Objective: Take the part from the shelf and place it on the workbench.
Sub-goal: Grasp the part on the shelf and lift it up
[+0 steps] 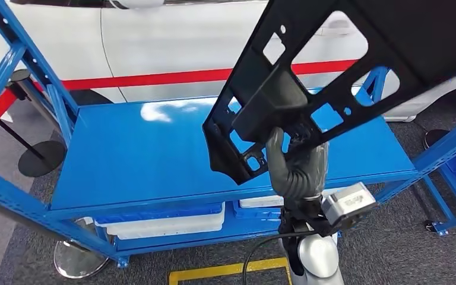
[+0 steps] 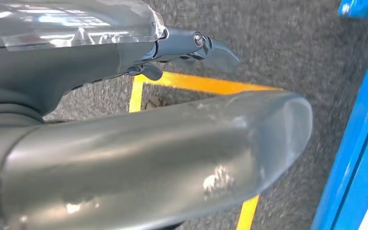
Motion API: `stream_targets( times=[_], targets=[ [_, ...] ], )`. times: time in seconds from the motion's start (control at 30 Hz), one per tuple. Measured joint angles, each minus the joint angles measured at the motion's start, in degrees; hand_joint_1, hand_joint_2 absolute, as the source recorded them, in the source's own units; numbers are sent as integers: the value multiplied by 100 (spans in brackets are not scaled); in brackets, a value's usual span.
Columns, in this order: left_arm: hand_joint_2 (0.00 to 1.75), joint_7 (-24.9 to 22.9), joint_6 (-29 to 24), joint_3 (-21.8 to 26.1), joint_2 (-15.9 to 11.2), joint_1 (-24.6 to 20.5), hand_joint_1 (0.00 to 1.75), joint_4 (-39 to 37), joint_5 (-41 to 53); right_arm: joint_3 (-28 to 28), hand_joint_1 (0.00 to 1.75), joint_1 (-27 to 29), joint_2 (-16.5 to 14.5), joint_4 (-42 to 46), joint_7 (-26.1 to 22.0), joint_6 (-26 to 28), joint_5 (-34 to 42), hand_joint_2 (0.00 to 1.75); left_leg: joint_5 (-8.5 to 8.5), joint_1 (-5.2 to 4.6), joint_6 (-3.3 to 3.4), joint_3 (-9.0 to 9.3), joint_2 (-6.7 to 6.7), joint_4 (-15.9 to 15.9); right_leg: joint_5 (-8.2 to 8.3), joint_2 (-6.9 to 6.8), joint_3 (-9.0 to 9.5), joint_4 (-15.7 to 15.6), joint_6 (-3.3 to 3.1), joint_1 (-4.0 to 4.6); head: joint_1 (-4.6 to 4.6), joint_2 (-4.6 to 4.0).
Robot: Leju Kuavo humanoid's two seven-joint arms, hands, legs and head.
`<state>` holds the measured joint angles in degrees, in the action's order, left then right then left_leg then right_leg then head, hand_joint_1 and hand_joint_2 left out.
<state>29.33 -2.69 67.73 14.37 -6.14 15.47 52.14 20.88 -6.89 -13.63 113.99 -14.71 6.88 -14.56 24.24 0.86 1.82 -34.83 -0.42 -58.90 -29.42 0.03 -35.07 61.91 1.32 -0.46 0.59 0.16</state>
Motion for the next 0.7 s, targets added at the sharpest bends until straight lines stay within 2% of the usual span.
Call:
stream_targets(
  times=[0.07, 0.1, 0.13, 0.17, 0.2, 0.27, 0.3, 0.33, 0.4, 0.43, 0.47, 0.5, 0.57, 0.6, 0.63, 0.67, 0.7],
  targets=[
    [0, -1, -1, 32, 2, -4, 0, 0, -32, 2, 175, 357, 62, 60, -192, -2, 22, 175, -41, -5, 42, -53, 5, 8, -447, -1, -246, 659, 41, -18, 9, 1],
    [0, -2, -2, 55, 2, -3, 0, 0, -48, 3, 175, 537, 91, 85, -264, 2, 28, 175, -63, -9, 47, -87, 8, 8, -603, -2, -356, 974, 55, -26, 8, 1],
    [0, -2, -2, 77, 2, -2, 0, 0, -65, 4, 175, 714, 117, 109, -320, 6, 30, 175, -89, -12, 46, -124, 10, 8, -654, -3, -387, 1135, 62, -31, 9, 0],
    [0, 0, -2, 97, 4, -2, 0, 0, -81, 4, 175, 886, 139, 137, -369, 7, 29, 175, -117, -14, 38, -161, 11, 7, -602, -3, -312, 1094, 61, -34, 9, 1],
    [0, 5, -2, 113, 9, -2, 0, 0, -95, 4, 175, 1057, 154, 175, -416, 6, 25, 175, -146, -14, 26, -195, 8, 7, -473, -4, -122, 840, 51, -35, 9, 1],
    [0, 15, -4, 137, 27, -2, 0, 0, -122, 5, 175, 1418, 165, 276, -518, 4, 14, 175, -207, -18, -16, -238, -5, 7, -225, -5, 433, 38, 8, -20, 6, 1],
    [0, 18, -7, 150, 38, 1, 0, 1, -136, 9, 175, 1605, 165, 336, -574, 3, 11, 175, -238, -21, -47, -244, -11, 11, -146, -1, 622, -251, -18, -3, 4, 0],
    [0, 18, -12, 164, 47, 4, 0, 1, -148, 12, 175, 1770, 165, 393, -624, 2, 11, 175, -270, -22, -84, -245, -13, 15, -113, 4, 720, -417, -44, 17, 4, -1],
    [0, 12, -31, 198, 62, 13, 0, 2, -166, 16, 175, 2007, 164, 479, -683, -5, 12, 175, -345, -22, -169, -247, -7, 49, -45, 17, 679, -454, -111, 38, 2, -1],
    [0, -2, -46, 219, 67, 12, 0, 2, -168, 15, 175, 2083, 163, 515, -692, -12, 13, 175, -325, -19, -206, -268, -3, 38, 2, 11, 648, -482, -157, 28, 2, 0],
    [0, -27, -62, 234, 71, 13, 0, 2, -169, 12, 175, 2145, 157, 547, -695, -24, 14, 175, -213, -17, -239, -304, 1, -32, 66, 4, 605, -504, -211, 15, -4, 0],
    [0, -62, -78, 246, 72, 13, 0, 2, -169, 6, 175, 2197, 143, 580, -696, -40, 15, 175, 0, -16, -268, -366, 4, -206, 136, -6, 553, -529, -258, 0, -7, 0],
    [0, -159, -120, 264, 73, 10, 0, 2, -170, -14, 175, 2276, 103, 634, -696, -101, 18, 175, 591, -7, -311, -535, 9, -858, 254, -17, 417, -535, -312, 8, -15, -1],
    [0, -207, -147, 274, 74, 10, 0, 2, -171, -26, 175, 2305, 82, 652, -695, -138, 20, 175, 800, -7, -327, -596, 9, -1220, 311, -20, 336, -525, -317, 18, -15, -1],
    [0, -246, -170, 284, 74, 10, 0, 2, -172, -39, 175, 2329, 66, 665, -694, -172, 22, 175, 885, -8, -336, -592, 9, -1473, 369, -23, 247, -509, -319, 30, -14, -1],
    [0, -274, -187, 292, 74, 10, 0, 2, -172, -52, 175, 2348, 52, 675, -693, -197, 24, 175, 847, -9, -333, -496, 10, -1546, 423, -26, 157, -488, -315, 40, -14, -1],
    [0, -288, -197, 297, 74, 8, 0, 3, -172, -64, 175, 2363, 40, 684, -692, -211, 26, 175, 727, -13, -318, -303, 10, -1417, 471, -27, 72, -464, -308, 49, -15, -1]
  ],
)
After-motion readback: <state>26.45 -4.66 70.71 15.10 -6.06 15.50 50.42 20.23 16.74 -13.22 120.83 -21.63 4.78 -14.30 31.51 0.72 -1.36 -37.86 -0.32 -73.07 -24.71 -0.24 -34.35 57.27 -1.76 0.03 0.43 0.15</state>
